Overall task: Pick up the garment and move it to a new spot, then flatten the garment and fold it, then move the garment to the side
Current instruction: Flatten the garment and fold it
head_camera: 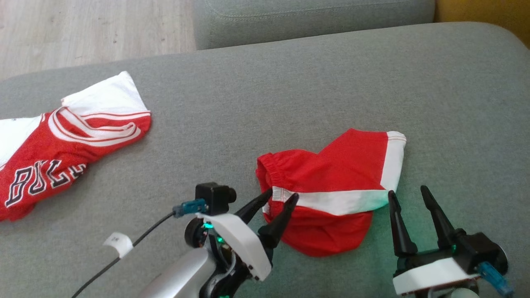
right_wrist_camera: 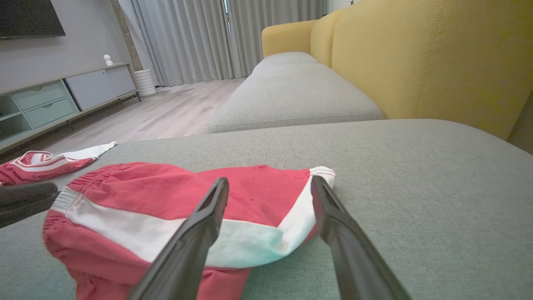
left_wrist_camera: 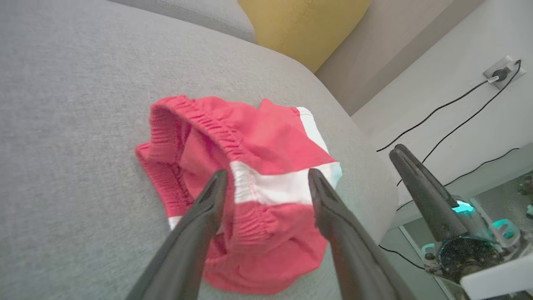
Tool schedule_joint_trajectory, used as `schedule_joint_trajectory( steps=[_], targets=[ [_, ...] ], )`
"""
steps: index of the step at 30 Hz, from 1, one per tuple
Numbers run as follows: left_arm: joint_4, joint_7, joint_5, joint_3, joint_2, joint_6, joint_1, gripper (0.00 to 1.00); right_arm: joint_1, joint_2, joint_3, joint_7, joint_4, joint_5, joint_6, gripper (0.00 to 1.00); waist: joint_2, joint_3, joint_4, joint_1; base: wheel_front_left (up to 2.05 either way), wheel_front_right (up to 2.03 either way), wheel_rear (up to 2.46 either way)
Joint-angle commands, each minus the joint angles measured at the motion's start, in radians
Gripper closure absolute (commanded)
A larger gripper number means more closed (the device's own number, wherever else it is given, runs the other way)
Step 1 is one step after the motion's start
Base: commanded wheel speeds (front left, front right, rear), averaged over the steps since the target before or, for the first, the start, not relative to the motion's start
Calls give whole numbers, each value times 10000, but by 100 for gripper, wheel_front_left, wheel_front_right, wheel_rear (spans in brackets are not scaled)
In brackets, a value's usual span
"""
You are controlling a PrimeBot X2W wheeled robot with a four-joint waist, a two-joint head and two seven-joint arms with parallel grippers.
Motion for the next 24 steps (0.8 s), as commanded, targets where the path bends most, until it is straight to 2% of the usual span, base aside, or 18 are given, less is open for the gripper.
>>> schedule_joint_trajectory(
  steps=[1,9,24],
  targets=[
    [-251,7,109,251,-23,-60,-483,0,-141,-72,204,4,-286,-51,-7,0,0,6,-39,0,0,0,0],
    [-217,97,213,-68,-282,-208,-680,0,-135,-72,207,4,-294,-41,-7,0,0,-18,-175,0,0,0,0],
    [-1749,684,1172,-1383,-569,-311,-1106,0,-273,-72,342,4,-330,16,-7,0,0,146,-104,0,0,0,0]
  ],
)
